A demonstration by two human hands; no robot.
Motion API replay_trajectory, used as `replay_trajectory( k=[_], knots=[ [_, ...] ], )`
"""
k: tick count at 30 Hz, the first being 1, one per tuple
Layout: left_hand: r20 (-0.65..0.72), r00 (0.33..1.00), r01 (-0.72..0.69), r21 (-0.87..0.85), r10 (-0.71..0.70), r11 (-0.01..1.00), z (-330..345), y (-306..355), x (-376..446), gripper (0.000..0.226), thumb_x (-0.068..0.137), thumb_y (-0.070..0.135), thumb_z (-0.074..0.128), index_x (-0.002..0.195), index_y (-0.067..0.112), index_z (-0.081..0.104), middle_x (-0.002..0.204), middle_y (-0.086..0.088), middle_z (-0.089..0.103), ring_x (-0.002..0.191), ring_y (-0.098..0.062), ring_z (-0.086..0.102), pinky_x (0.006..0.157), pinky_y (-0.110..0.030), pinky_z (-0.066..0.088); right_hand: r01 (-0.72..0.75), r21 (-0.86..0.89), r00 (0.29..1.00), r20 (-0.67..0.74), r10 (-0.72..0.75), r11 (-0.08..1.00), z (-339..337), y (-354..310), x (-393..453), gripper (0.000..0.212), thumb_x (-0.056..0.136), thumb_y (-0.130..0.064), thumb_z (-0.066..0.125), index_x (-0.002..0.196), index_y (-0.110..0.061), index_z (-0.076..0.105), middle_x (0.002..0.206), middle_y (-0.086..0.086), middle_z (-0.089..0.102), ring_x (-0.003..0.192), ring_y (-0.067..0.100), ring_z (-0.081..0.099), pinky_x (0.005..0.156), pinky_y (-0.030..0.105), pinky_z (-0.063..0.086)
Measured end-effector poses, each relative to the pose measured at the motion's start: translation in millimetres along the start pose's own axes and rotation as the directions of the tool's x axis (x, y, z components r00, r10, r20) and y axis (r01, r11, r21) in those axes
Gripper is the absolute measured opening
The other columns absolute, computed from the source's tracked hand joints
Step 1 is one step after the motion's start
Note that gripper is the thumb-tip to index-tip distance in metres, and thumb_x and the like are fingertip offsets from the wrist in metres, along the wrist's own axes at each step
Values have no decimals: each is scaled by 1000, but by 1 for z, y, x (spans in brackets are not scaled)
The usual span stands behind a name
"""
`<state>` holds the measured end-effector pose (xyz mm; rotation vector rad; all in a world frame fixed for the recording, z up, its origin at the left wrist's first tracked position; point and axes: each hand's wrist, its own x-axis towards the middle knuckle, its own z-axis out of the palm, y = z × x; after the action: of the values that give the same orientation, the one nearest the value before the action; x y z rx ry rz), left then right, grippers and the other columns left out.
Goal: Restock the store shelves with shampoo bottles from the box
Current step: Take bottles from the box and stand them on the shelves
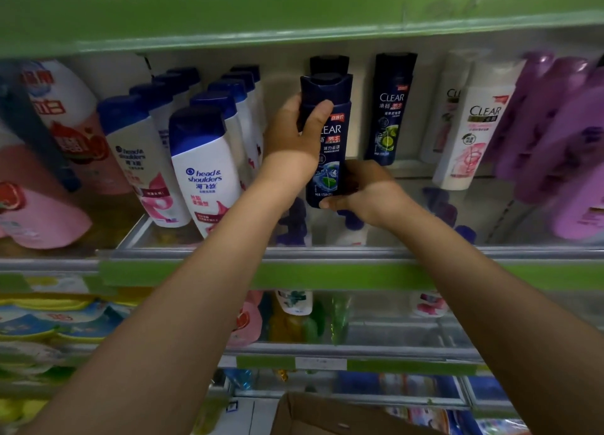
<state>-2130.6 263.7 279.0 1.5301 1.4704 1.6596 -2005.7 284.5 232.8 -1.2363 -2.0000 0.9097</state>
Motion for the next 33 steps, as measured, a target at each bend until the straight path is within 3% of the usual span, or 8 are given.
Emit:
replay_trajectory(
  k=[2,5,8,12,18,22,28,33],
  knots=[
    [-8,1000,19,-11,-19,1000,4,-1,6,28,96,27,52,113,5,56,97,4,66,85,0,64,74,-16,50,-2,-12,1000,7,2,1000,-2,2,5,54,73,-11,82,123,-13,62,116,3,69,102,13,64,90,25,49],
    [-37,998,46,-15,-47,999,9,-4,13,65,82,50,55,129,5,51,126,-11,60,114,-24,58,98,-42,48,-21,21,1000,17,20,1000,-3,5,13,54,72,-9,82,122,-12,61,113,2,70,101,12,65,92,25,49],
    [-32,996,79,4,-79,997,11,-9,17,84,70,64,53,133,10,48,134,-10,55,121,-25,54,101,-45,45,-17,27,1000,19,17,999,-4,8,18,54,72,-7,82,121,-11,61,114,3,70,103,12,64,97,26,48],
    [-36,996,88,34,-87,996,11,-6,17,68,84,53,54,136,11,46,139,-8,50,128,-20,47,107,-41,41,-10,47,1000,16,9,999,-5,8,18,55,72,-6,82,123,-10,60,115,2,69,102,11,64,96,24,47],
    [-38,995,92,49,-90,995,11,-6,16,74,79,57,52,137,12,45,139,-8,51,127,-22,49,105,-43,42,-18,52,1000,25,16,998,-4,5,15,56,75,-6,80,126,-11,58,110,-1,68,97,8,62,88,17,46],
    [-28,995,97,28,-96,995,11,-5,15,86,68,66,50,136,12,46,137,-9,53,125,-24,51,104,-44,43,-37,96,999,38,33,995,-5,5,13,57,75,-2,79,127,-8,56,116,4,68,104,13,63,97,26,48],
    [3,996,91,15,-91,996,12,-4,12,85,70,65,50,134,10,46,135,-12,54,123,-26,52,102,-46,45,-75,100,997,22,73,992,-5,7,9,53,75,-5,79,123,-14,58,112,4,69,103,19,66,87,32,55],
    [48,993,105,-1,-105,994,10,7,0,65,88,45,56,142,15,35,139,-5,50,125,-17,50,107,-35,41,-132,197,990,83,118,972,-13,2,-2,75,77,-3,77,141,-11,40,117,2,60,113,16,57,83,22,52]
  ],
)
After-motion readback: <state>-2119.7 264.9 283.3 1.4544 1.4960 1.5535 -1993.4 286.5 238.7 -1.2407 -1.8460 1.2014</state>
